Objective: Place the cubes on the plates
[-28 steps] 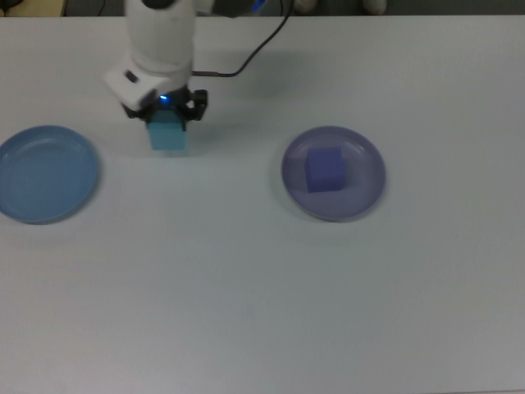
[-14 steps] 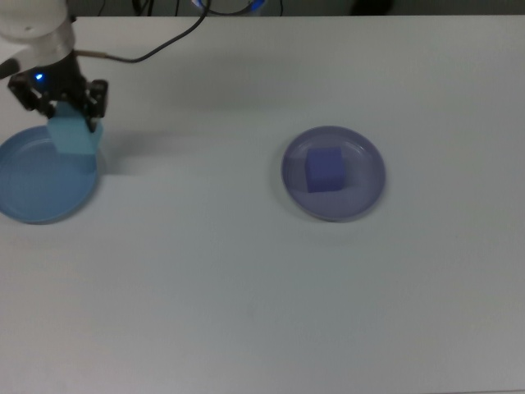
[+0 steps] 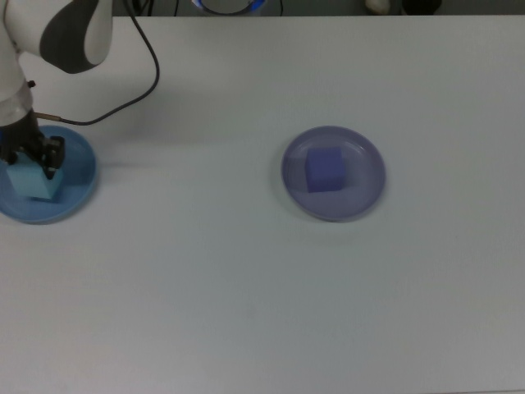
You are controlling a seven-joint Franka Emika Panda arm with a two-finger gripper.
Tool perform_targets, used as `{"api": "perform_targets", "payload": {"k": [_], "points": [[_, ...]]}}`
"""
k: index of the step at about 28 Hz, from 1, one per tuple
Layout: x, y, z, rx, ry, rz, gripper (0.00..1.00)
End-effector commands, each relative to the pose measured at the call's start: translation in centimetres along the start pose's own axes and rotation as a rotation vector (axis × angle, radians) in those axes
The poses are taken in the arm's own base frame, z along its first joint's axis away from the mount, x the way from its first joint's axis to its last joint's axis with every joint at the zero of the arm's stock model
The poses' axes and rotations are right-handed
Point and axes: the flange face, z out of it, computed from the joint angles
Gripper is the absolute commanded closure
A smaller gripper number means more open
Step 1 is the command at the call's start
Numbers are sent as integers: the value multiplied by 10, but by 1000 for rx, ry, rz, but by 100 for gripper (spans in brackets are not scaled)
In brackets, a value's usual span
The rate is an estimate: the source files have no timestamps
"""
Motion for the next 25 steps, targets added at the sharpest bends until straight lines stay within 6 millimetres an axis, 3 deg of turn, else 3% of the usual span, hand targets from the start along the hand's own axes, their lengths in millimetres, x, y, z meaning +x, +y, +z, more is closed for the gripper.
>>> {"api": "perform_targets", "payload": {"k": [1, 2, 3, 4, 8, 13, 14, 18, 19, 25], "points": [[-2, 20, -14, -9, 19, -33, 52], [-2, 21, -16, -11, 20, -32, 43], [-3, 23, -17, -13, 21, -27, 25], [-5, 27, -19, -16, 20, -19, 0], [-5, 26, -27, -19, 27, -13, 0], [-6, 3, -45, 14, -19, -16, 0], [-5, -13, -57, 21, -27, -26, 0], [-6, -46, -88, 33, -47, -32, 0], [-8, -65, -106, 39, -59, -43, 0], [-26, -116, -171, 63, -94, -106, 0]]}}
